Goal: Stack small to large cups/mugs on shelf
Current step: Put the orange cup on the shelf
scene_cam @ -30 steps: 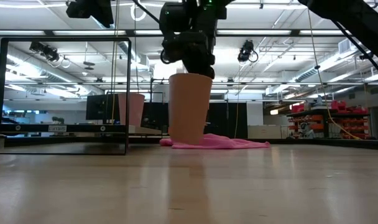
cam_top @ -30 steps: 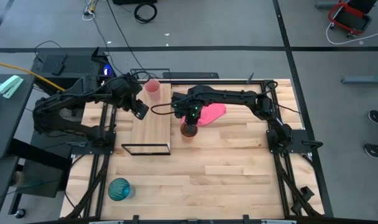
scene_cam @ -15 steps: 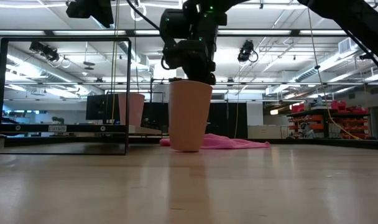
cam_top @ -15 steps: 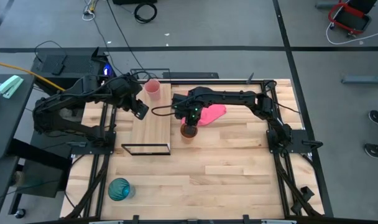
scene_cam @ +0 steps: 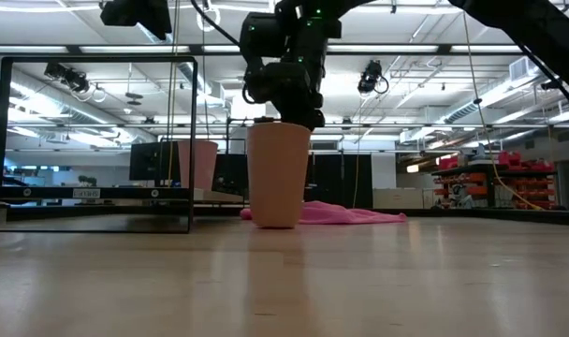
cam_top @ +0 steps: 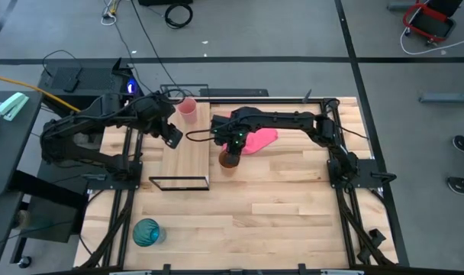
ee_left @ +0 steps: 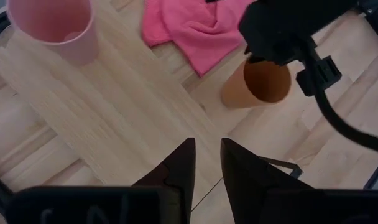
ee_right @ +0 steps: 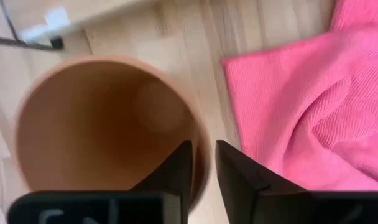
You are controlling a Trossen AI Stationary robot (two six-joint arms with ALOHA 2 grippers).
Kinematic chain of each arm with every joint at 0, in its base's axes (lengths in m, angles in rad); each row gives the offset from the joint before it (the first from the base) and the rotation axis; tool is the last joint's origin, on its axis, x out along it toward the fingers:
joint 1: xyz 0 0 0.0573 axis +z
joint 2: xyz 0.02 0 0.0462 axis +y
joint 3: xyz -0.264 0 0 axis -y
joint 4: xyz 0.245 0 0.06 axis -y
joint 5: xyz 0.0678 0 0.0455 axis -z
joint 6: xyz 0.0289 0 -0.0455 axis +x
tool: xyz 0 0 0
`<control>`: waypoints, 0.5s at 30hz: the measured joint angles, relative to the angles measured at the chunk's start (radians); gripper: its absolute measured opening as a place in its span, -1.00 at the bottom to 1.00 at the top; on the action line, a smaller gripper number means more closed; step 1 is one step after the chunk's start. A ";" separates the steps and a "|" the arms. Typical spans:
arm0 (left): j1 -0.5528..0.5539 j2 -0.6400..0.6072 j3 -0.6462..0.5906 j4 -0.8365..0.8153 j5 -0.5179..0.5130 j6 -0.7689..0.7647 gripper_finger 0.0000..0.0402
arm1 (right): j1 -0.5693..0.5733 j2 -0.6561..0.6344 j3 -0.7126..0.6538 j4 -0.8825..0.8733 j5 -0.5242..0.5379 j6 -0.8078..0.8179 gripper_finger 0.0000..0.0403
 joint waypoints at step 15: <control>-0.140 0.074 0.001 0.279 0.001 -0.022 -0.55 | -0.005 -0.240 0.005 -0.093 -0.003 0.015 -0.49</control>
